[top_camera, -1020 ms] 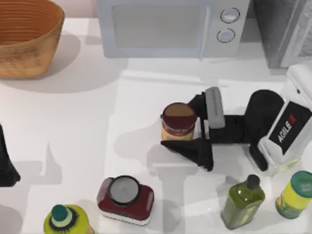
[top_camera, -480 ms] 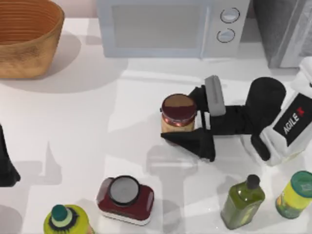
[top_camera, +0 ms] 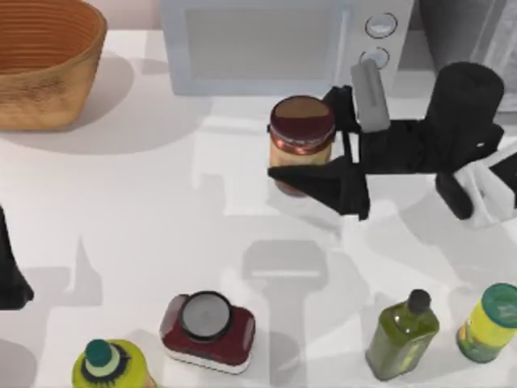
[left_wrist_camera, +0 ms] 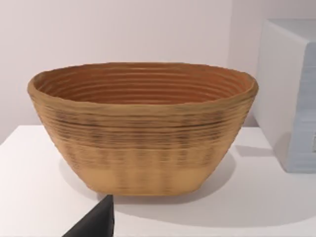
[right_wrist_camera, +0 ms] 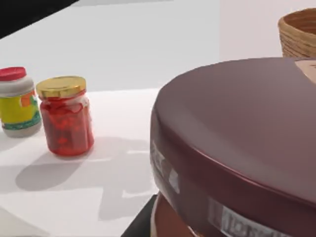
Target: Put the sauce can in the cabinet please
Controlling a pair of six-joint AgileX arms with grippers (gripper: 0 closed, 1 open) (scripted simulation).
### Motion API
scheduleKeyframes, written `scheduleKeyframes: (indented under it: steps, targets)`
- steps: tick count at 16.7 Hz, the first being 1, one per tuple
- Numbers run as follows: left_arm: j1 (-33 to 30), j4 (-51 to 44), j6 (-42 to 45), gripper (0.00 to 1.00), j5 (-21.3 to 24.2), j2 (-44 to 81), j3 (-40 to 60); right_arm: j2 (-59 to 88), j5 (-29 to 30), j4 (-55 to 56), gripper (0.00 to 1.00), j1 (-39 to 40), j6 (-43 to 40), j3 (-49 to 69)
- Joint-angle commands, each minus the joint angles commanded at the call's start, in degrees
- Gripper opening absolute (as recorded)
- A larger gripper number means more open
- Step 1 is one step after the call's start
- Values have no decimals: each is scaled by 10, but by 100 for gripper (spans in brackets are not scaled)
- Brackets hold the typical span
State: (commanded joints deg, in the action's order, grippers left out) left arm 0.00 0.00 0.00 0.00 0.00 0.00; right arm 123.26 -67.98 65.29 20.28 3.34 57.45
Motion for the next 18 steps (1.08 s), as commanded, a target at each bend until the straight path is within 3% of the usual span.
scheduleKeyframes:
  steps: [12,15,18]
  targets:
    - [0,0,0,100,0,0,0,-83,20,-49,0,-8,-5,-19]
    - [0,0,0,100,0,0,0,-149,74,-98,0,-40,0,-85]
    - [0,0,0,100,0,0,0,-268,168,-175,0,-85,-3,-193]
